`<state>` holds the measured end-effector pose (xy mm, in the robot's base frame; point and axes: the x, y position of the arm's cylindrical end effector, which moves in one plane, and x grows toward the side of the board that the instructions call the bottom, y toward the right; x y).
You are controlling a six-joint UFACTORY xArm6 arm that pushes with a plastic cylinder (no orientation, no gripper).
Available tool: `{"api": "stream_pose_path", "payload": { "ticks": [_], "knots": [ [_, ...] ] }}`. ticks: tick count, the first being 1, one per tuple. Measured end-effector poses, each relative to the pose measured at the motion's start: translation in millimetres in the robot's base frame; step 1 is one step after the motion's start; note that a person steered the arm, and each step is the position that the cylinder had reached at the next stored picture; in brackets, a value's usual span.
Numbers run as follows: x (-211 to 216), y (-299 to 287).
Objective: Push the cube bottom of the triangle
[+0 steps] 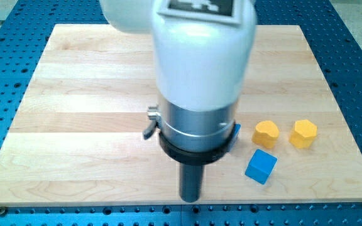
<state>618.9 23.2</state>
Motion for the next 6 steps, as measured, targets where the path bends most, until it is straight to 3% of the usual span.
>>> {"api": "stream_pose_path", "payload": {
  "ticks": [2, 3, 6],
  "knots": [
    [-0.9, 150.5],
    [-5.1, 165.6],
    [-24.2, 48.5]
  ]
}}
